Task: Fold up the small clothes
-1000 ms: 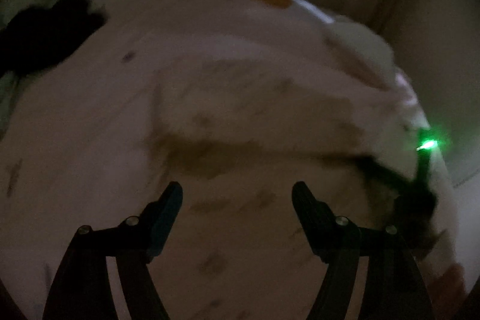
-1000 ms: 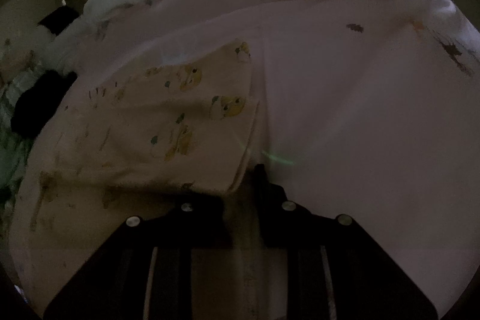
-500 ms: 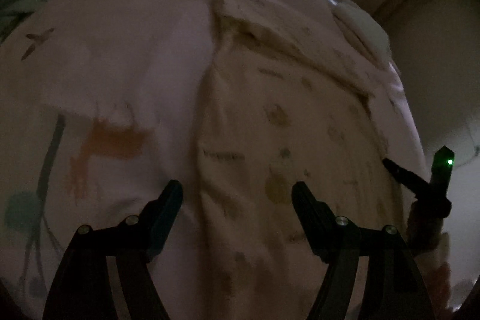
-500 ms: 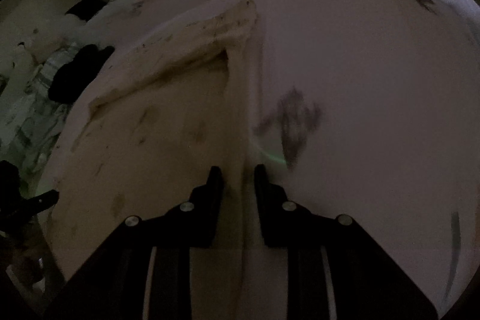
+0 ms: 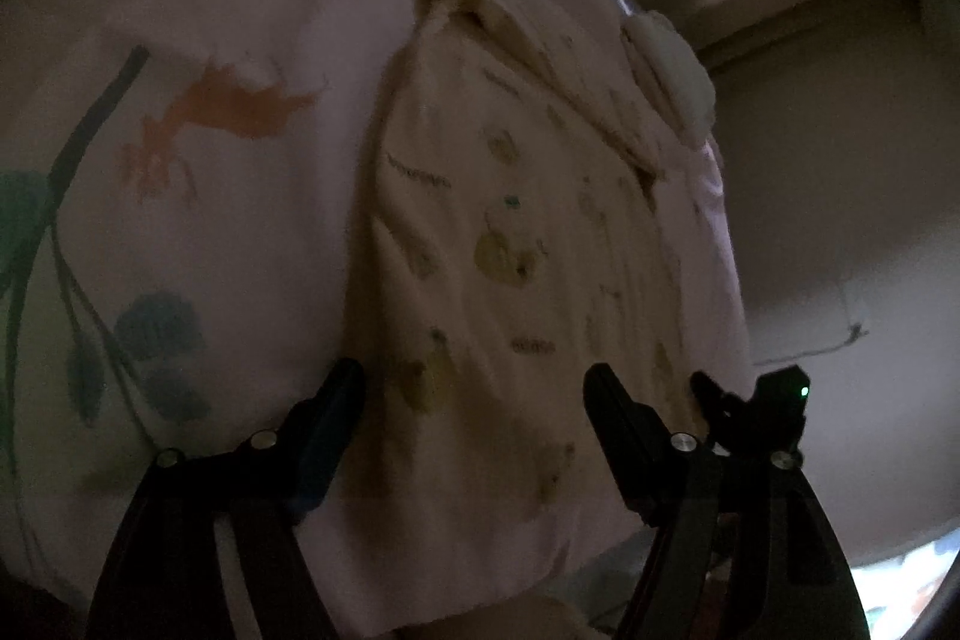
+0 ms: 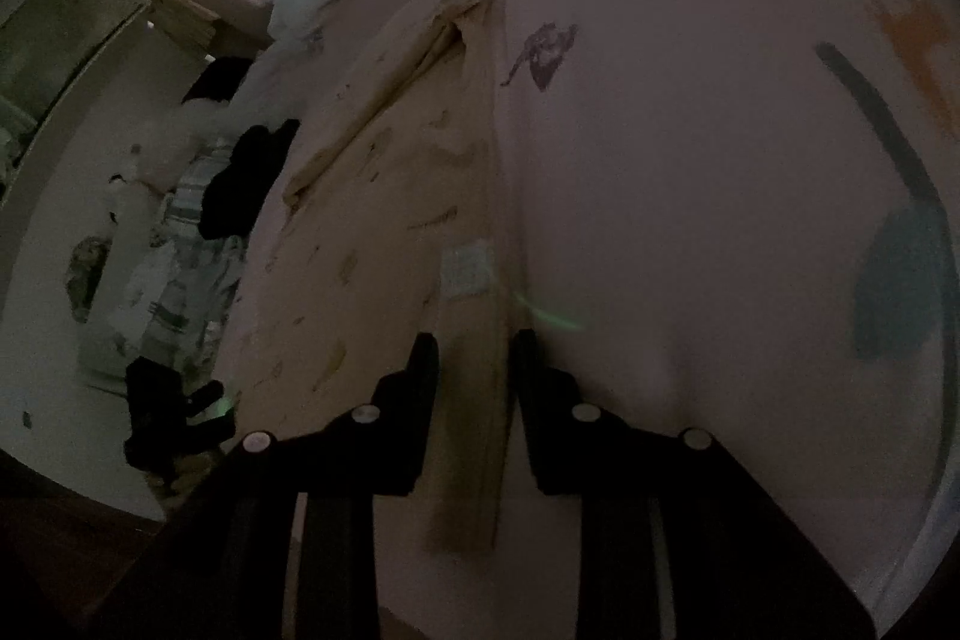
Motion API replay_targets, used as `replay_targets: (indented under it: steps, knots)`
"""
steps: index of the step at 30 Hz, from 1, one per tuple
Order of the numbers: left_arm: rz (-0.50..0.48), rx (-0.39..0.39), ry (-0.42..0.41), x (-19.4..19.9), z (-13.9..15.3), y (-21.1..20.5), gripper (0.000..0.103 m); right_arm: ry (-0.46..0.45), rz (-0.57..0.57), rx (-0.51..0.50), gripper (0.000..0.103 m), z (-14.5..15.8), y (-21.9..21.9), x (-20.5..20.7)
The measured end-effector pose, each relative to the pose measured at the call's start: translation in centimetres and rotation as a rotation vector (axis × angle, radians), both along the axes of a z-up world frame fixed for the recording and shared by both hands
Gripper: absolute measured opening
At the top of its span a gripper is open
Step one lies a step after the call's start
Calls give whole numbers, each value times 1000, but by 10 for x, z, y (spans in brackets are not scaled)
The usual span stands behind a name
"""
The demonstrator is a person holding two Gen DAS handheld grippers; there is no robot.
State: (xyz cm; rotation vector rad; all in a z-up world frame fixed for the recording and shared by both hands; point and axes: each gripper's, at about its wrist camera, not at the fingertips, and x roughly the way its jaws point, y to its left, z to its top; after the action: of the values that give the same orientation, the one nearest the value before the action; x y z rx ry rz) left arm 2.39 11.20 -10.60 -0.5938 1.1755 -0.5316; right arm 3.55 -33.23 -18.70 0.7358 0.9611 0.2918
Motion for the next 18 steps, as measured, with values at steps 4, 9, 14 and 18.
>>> replay_targets:
  steps: [4, 9, 14, 18]
  knots:
    - [-18, -2, -3, -13, 1, 13, 71, 8, -20, 62, 26, -2, -3, -12]
    - [26, -20, 23, -13, -4, 18, 54, 14, -15, 82, 27, -1, 1, -19]
    - [14, -61, 49, -8, -10, 21, 51, 24, 2, 129, 34, -1, 5, -25]
    - [22, -88, 62, -12, -12, 24, 48, 33, -2, 134, 34, 0, 9, -28]
